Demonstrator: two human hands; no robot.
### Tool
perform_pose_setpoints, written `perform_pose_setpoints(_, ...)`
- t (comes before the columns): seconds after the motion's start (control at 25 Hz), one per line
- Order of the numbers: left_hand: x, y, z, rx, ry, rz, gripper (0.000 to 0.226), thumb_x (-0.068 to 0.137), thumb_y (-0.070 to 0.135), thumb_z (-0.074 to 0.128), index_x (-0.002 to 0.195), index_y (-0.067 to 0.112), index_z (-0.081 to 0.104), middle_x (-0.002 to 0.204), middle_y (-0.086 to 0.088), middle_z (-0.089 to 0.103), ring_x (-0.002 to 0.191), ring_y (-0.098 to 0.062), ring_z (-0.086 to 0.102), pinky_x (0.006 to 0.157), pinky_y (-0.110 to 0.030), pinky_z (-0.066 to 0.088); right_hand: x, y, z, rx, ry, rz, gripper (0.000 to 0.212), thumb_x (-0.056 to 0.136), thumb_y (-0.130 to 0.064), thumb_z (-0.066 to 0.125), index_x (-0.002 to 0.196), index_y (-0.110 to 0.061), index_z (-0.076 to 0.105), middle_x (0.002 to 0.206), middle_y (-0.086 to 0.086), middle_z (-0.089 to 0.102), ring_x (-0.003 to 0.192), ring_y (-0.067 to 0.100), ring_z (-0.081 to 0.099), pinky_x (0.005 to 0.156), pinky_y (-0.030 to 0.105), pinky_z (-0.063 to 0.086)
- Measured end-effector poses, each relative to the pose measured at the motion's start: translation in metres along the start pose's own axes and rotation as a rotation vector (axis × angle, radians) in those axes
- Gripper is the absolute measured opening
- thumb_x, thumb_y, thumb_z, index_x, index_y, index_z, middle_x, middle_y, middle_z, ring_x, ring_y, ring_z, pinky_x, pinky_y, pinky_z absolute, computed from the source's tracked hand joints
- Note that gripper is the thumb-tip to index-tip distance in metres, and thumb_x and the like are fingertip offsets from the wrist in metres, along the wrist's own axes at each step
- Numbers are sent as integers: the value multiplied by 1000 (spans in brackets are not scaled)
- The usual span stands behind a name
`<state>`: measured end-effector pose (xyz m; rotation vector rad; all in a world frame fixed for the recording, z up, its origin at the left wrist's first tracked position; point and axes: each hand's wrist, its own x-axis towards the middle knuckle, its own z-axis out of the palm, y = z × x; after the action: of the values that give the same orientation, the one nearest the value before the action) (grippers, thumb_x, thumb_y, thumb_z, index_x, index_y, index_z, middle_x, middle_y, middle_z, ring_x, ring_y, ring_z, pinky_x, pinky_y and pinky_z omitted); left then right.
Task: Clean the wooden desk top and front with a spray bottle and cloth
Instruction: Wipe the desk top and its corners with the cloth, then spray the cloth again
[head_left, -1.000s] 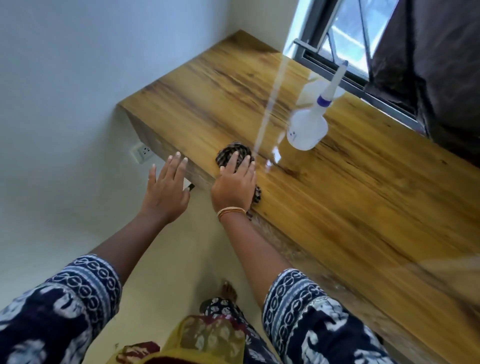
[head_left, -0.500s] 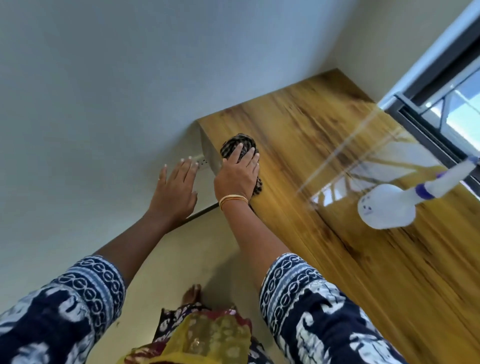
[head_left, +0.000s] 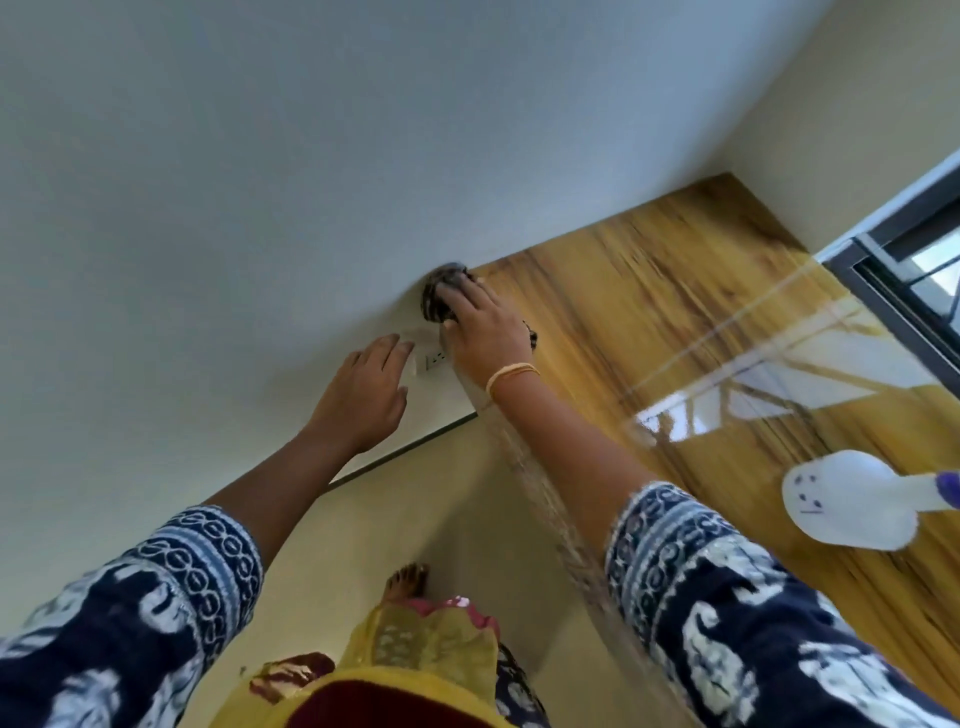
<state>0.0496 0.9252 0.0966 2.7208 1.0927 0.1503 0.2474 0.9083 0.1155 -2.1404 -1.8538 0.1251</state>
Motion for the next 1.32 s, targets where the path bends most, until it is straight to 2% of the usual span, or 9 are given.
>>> perform_pose_setpoints(0.08, 12, 2, 0, -59, 10, 16, 61, 85, 13, 63, 140, 0, 43, 139, -22, 48, 122, -38, 52, 99, -44, 44, -6, 9, -2, 17, -10, -207, 37, 94, -22, 56, 131, -22, 61, 146, 4, 51, 139, 27, 42, 115, 39, 34)
perform_pose_setpoints(0.16, 19, 3, 0, -109, 12, 30, 63, 85, 14, 62, 143, 1, 40, 140, -20, 48, 121, -36, 52, 98, -43, 45, -5, 17, -9, 99, -11, -226, 37, 96, -24, 53, 131, -23, 61, 142, 0, 55, 134, 23, 47, 109, 36, 38)
perform_pose_setpoints(0.32, 20, 0, 1, -118, 27, 90, 62, 86, 13, 62, 143, 0, 40, 140, -21, 49, 123, -35, 53, 100, -43, 46, 13, 61, -22, 96, 153, 194, 38, 97, -27, 51, 135, -28, 57, 141, -1, 55, 124, 23, 55, 102, 40, 48)
perform_pose_setpoints(0.44, 20, 1, 2, -123, 31, 93, 61, 87, 13, 61, 142, 0, 41, 139, -20, 49, 124, -35, 52, 101, -42, 45, 20, 75, -29, 61, 131, 405, 44, 99, -28, 47, 143, -27, 48, 150, 1, 46, 135, 27, 45, 109, 46, 40)
perform_pose_setpoints(0.56, 21, 10, 1, -130, 47, 133, 59, 86, 14, 60, 140, 1, 43, 137, -19, 50, 123, -35, 52, 101, -45, 45, -19, 59, -32, 62, 42, 161, 45, 99, -30, 47, 144, -32, 45, 151, 1, 44, 142, 26, 36, 117, 45, 30)
perform_pose_setpoints(0.72, 18, 35, -5, -120, 113, 144, 47, 88, 15, 52, 134, 4, 51, 132, -17, 56, 124, -34, 52, 107, -49, 39, -122, 60, -40, 141, 58, -56, 39, 98, -24, 52, 137, -29, 55, 143, -2, 54, 137, 19, 45, 113, 39, 38)
perform_pose_setpoints(0.92, 6, 104, -13, -143, 200, 206, 38, 87, 9, 54, 125, 3, 57, 121, -15, 62, 118, -33, 56, 104, -47, 40, -179, 86, -49, 131, 211, 202, 39, 97, -22, 54, 135, -27, 58, 137, 1, 59, 130, 22, 52, 103, 42, 48)
perform_pose_setpoints(1.16, -35, 223, 8, -180, 213, 270, 41, 85, 17, 45, 122, 3, 58, 112, -16, 64, 104, -34, 60, 97, -45, 43, -304, 124, -77, 143, 220, 202, 40, 95, -17, 58, 135, -22, 59, 136, 5, 59, 128, 25, 53, 105, 38, 45)
perform_pose_setpoints(1.32, -52, 292, 21, -236, 193, 273, 43, 86, 15, 51, 127, 4, 54, 119, -15, 63, 106, -34, 61, 98, -48, 45, -378, 155, -109, 360, 334, 331, 38, 94, -9, 60, 132, -13, 60, 131, 9, 63, 123, 18, 56, 106, 28, 42)
